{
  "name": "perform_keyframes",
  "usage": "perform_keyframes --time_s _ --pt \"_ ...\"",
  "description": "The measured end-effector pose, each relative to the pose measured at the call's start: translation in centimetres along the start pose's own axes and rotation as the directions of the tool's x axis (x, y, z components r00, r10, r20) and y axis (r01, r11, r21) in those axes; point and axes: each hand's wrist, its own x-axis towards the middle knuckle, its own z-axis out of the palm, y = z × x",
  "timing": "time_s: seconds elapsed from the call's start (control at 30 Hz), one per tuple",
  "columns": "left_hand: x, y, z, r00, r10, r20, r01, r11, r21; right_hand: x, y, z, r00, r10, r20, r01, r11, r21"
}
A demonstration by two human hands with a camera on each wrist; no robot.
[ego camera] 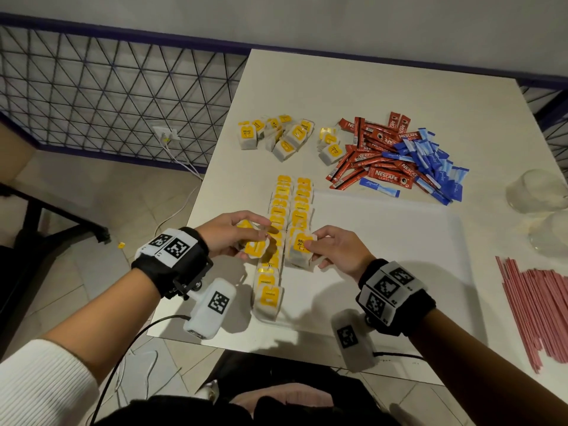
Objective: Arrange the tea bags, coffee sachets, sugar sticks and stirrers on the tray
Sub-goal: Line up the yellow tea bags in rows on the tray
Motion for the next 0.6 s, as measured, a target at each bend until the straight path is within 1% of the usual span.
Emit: perform_keyframes --time_s 0.07,0.17,0.23,0.3,0.33,0.4,0.47,0.6 --pt "0.0 -0.1 -0.1 1.0 0.005 -0.015 -0.006 1.0 -0.014 -0.1 0.8 0.6 0.999 0.035 0.023 -0.034 0.999 -0.035" --pt "0.0 -0.2 -0.2 1.0 0.008 -0.012 -0.008 1.0 -0.017 0.2 2.1 1.5 0.997 0.065 0.048 -0.058 0.988 -0.141" --pt "0.0 -0.3 -0.2 1.0 0.011 -0.004 -0.011 1.0 -0.012 0.5 2.9 1.8 0.999 0.032 0.022 -0.026 0.968 -0.248" --pt "0.0 -0.2 -0.2 1.0 0.015 0.002 -0.015 1.0 -0.005 0.7 3.2 1.9 1.0 -0.016 -0.026 0.005 0.928 -0.373" --pt "0.1 -0.2 -0.2 1.0 0.018 0.006 -0.018 1.0 -0.002 0.7 3.2 1.9 0.998 -0.034 -0.044 0.013 0.915 -0.403" --pt "0.2 -0.1 -0.3 1.0 0.022 0.013 -0.022 1.0 -0.002 0.9 3.1 1.8 0.997 -0.044 -0.068 0.012 0.911 -0.412" --pt "0.3 0.0 -0.4 1.0 0.021 0.017 -0.021 1.0 -0.003 1.2 2.9 1.7 0.996 -0.024 -0.088 -0.012 0.922 -0.388" --pt "0.9 -0.1 -0.8 0.999 0.008 0.034 -0.009 1.0 0.012 1.5 2.6 1.6 0.997 -0.016 -0.081 -0.013 0.936 -0.351"
